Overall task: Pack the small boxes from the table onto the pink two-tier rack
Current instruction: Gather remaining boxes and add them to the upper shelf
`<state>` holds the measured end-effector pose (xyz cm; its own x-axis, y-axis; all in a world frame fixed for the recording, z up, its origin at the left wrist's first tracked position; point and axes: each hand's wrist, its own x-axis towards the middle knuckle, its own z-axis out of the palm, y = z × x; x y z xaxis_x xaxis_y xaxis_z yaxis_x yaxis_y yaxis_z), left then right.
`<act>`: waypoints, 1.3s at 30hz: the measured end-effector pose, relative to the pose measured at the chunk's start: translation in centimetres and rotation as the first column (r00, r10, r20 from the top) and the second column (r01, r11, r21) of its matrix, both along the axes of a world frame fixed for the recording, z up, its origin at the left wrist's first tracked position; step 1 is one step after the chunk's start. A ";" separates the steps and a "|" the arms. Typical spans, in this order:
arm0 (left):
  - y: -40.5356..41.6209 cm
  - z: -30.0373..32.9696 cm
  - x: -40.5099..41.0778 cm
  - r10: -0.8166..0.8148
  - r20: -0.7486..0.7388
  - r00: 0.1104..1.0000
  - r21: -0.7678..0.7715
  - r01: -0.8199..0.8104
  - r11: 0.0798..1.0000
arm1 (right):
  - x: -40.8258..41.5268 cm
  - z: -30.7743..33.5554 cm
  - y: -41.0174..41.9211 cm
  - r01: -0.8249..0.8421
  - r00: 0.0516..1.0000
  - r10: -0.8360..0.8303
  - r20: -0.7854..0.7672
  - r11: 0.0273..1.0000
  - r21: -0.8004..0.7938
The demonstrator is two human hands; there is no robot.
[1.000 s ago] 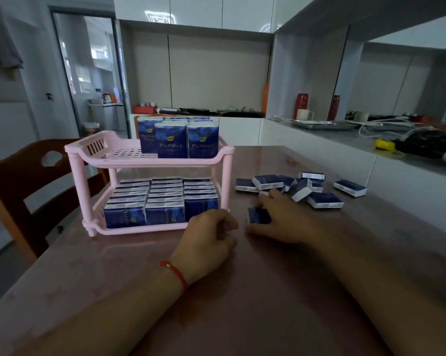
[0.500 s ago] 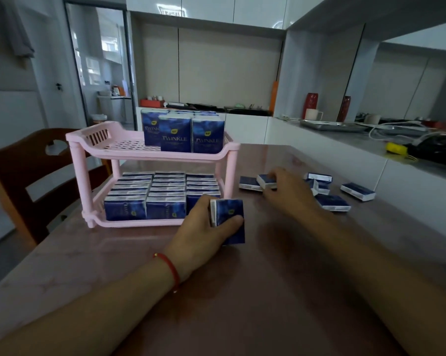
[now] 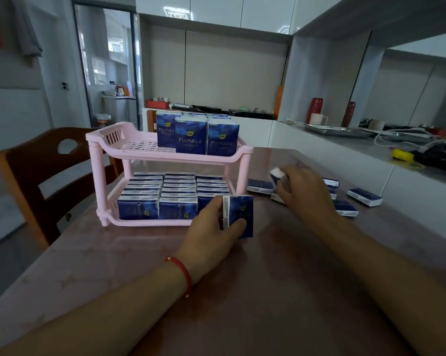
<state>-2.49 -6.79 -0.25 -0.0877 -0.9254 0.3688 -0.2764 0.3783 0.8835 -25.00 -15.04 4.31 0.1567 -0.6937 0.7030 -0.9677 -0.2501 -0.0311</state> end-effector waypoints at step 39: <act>4.4 8.8 7.5 -0.078 0.433 0.898 -0.131 0.148 0.980 | 4.9 -3.0 9.1 -0.727 0.512 0.405 0.757 0.674 0.131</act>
<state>5.03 -2.41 8.52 -0.3686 -0.8330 0.4126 -0.5577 0.5533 0.6188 -20.06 -5.89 1.34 0.2632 -0.8385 0.4771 -0.2996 -0.5412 -0.7857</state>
